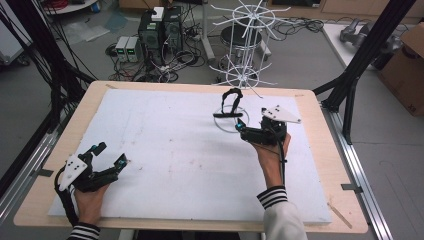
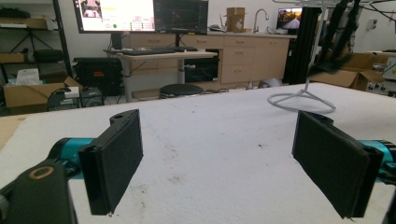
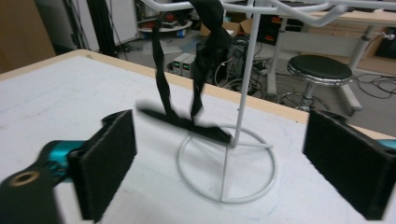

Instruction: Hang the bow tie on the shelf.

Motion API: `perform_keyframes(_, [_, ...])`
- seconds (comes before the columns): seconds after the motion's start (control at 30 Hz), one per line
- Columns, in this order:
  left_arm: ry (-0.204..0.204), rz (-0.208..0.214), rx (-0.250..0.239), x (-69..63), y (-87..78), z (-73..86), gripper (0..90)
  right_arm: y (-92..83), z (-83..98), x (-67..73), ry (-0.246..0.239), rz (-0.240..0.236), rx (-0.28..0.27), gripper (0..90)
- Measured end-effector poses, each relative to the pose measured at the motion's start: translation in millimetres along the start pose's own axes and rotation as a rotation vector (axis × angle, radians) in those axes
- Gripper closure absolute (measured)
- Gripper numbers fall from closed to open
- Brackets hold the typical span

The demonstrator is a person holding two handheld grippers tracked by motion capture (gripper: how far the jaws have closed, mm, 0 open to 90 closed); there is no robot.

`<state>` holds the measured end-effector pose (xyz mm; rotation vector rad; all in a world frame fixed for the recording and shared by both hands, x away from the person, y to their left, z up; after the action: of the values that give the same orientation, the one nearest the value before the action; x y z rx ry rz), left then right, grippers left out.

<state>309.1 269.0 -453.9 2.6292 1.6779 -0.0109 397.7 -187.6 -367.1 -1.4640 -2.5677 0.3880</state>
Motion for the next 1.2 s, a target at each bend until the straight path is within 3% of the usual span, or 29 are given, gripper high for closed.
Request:
perform_keyframes(0.1, [-0.002, -0.001, 0.001, 0.0, 0.1, 0.1, 16.5, -6.9, 0.5, 2.3, 0.014, -0.033, 0.005, 0.3])
perform_keyframes(0.3, [-0.001, -0.001, -0.001, -0.5, 0.3, 0.0, 16.5, -34.3, 11.9, 6.0, -0.038, -0.065, -0.055, 0.3])
perform_keyframes(0.5, [0.001, 0.001, -0.002, -0.6, 0.2, 0.0, 16.4, -66.1, 39.7, 3.3, -0.063, -0.044, -0.106, 0.3])
perform_keyframes(0.67, [-0.002, 0.003, -0.003, -0.6, -0.2, -0.1, 16.4, -88.1, 72.8, -1.6, -0.057, -0.025, -0.189, 0.4])
perform_keyframes(0.97, [0.005, 0.003, -0.006, -0.9, -0.4, -0.2, 16.4, -91.8, 108.5, -14.6, -0.028, 0.030, -0.203, 0.4])
perform_keyframes(1.2, [0.008, 0.003, -0.006, -1.1, -0.6, -0.2, 16.3, -93.4, 123.0, -16.2, -0.020, 0.032, -0.200, 0.3])
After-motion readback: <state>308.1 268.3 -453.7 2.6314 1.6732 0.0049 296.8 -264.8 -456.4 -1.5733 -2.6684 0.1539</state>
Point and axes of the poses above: each handheld gripper's, and its own axes: y roughly forward along the jaws, z roughly out of its underside, x roughly to its left, the point moved 5 cm from there along y, roughly forward along the jaws, and after that the axes turned 3 degrees about -z, right-handed, at the moved point
